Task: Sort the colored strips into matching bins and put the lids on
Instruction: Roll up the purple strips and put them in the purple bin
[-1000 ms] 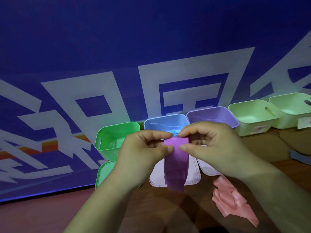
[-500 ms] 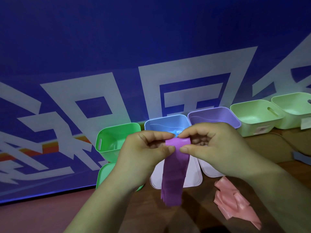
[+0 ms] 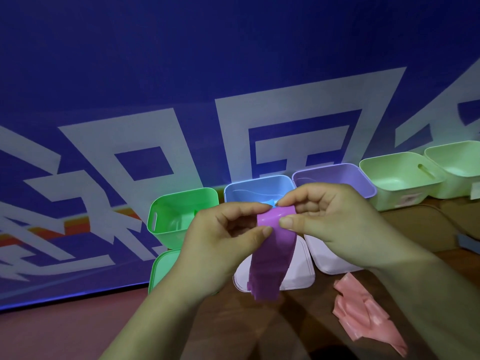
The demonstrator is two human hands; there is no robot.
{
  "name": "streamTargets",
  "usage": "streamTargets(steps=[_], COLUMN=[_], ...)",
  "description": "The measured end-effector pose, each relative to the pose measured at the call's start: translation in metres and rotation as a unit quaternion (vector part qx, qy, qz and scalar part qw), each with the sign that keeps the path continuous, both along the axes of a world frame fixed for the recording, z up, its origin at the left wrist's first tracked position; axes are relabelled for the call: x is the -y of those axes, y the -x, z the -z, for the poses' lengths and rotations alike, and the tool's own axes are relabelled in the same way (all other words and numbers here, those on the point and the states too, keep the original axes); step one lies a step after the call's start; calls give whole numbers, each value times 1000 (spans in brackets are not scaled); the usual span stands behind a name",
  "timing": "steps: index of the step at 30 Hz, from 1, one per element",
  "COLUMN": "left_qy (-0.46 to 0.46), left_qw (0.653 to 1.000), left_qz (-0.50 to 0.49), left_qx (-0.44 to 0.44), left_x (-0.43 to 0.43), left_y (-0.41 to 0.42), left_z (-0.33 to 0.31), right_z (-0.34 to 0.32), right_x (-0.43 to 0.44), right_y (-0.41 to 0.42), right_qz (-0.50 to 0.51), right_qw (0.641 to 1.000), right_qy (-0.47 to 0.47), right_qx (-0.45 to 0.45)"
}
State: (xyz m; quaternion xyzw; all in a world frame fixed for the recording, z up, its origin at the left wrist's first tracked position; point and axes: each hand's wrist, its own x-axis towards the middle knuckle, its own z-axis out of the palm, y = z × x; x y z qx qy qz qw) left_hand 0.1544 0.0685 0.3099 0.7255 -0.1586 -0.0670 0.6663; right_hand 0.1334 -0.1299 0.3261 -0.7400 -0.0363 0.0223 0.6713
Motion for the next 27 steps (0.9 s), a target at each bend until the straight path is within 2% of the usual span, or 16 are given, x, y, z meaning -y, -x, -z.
streamTargets(steps=[17,23,27], left_qy=[0,2,-24], left_qw=[999,999,998], left_qz=[27,9,16], left_qx=[33,33,64], left_x=[1,2,0], left_y=[-9,-10,-11], left_z=[15,15,14], right_z=[14,19,19], right_x=[-1,-1,-1], right_y=[-9,-11,-10], right_qz=[35,25,11], right_qw=[998,998,998], right_qy=[6,3,3], right_qx=[-44,-58,-65])
